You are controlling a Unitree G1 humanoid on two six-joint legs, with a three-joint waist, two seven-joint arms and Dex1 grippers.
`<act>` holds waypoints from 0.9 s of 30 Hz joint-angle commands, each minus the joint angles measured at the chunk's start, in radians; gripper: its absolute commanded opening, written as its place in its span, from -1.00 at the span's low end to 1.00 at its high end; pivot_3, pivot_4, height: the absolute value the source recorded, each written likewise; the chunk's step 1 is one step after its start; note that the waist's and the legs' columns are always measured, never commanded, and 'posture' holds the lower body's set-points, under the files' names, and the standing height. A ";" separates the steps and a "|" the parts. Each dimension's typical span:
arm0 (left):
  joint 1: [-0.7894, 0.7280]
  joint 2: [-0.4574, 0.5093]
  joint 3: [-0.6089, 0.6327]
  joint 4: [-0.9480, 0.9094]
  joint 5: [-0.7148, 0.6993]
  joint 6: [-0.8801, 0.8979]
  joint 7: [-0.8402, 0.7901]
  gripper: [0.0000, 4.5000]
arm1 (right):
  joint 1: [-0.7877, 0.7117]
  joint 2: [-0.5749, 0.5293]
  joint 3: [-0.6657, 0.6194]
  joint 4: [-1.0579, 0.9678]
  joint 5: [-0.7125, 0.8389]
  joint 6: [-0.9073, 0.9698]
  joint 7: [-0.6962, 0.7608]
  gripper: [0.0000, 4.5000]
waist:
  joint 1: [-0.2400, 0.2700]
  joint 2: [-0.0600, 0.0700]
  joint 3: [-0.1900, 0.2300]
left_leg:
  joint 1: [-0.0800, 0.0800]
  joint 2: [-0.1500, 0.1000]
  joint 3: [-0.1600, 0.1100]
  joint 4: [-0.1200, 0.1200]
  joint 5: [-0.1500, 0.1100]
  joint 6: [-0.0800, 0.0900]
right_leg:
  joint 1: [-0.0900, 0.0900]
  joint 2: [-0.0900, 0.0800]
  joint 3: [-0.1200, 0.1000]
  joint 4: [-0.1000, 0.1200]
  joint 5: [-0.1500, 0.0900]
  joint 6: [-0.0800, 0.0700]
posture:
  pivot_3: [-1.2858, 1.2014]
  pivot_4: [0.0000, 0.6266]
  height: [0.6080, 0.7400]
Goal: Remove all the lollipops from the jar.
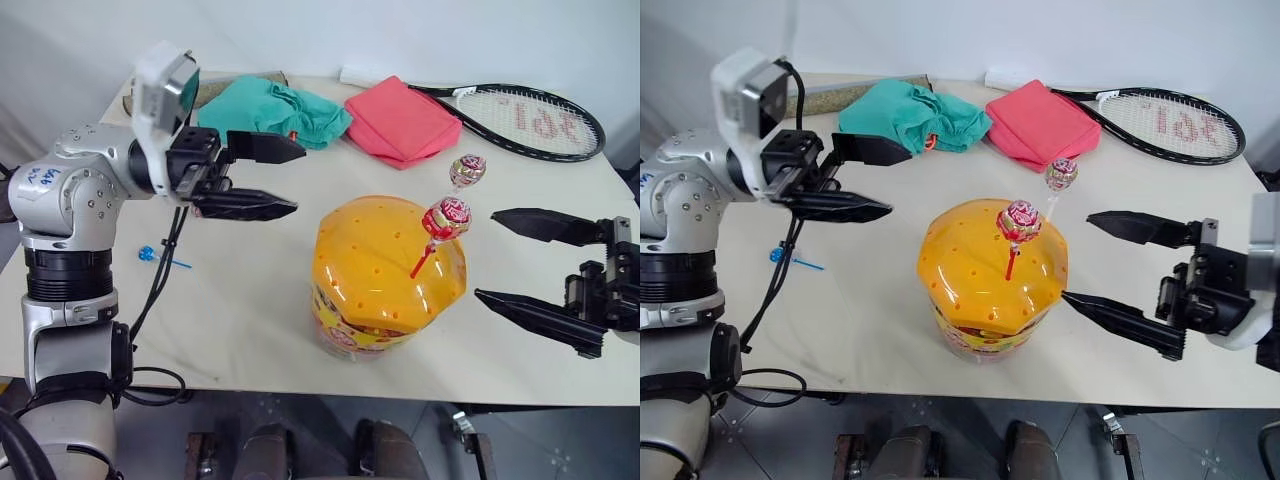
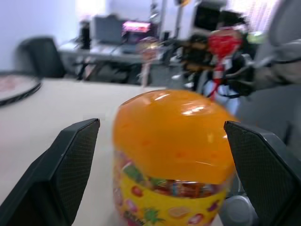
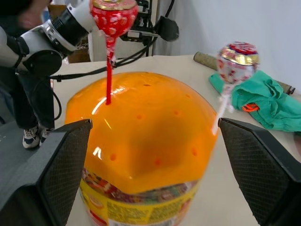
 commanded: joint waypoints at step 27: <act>0.266 0.143 0.039 -0.236 -0.166 -0.107 0.035 1.00 | -0.489 0.012 0.392 0.119 -0.040 -0.002 0.089 -0.99 | -0.005 0.000 0.000 | -0.001 0.001 -0.001 0.001 -0.001 0.000 | 0.000 0.000 0.000 0.000 0.000 0.000 | 0.03 -0.52 1.00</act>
